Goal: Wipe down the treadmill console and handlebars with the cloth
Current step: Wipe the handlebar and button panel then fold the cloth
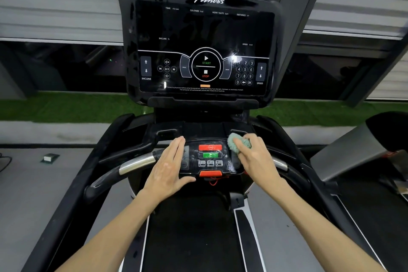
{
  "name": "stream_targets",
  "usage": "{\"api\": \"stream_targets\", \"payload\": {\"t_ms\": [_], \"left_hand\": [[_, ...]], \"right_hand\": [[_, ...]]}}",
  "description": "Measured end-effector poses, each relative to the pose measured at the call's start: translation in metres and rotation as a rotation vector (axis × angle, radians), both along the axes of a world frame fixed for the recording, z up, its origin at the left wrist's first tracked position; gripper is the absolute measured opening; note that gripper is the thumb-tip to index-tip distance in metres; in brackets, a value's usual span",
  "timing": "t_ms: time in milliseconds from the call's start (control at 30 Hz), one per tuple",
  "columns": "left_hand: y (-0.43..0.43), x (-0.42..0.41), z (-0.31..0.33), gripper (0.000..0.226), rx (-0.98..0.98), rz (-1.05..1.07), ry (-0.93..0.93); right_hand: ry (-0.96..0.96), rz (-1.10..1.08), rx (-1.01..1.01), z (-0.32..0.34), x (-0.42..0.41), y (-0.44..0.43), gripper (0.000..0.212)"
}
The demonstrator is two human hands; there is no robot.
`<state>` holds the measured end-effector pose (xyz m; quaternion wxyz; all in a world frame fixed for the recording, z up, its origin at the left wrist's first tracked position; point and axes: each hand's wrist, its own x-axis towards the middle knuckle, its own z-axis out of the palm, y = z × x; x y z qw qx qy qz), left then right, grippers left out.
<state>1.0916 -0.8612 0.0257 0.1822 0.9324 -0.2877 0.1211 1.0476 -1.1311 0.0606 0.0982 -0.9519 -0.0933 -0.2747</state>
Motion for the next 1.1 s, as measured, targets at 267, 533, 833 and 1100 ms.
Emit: {"api": "stream_targets", "payload": {"t_ms": [267,533,833,1100], "left_hand": [[0.001,0.002,-0.004,0.119,0.016,-0.005,-0.002],[0.001,0.002,-0.005,0.118,-0.005,-0.016,0.007],[0.002,0.002,-0.003,0.116,0.138,-0.004,-0.082],[0.001,0.007,-0.009,0.12,0.212,0.009,-0.142]], "right_hand": [[-0.016,0.074,-0.064,-0.036,-0.035,0.0,0.052],[0.051,0.153,-0.07,-0.032,-0.036,-0.002,0.063],[-0.039,0.003,-0.085,-0.016,-0.006,0.012,0.055],[0.075,0.12,-0.198,-0.039,-0.05,0.012,0.077]]}}
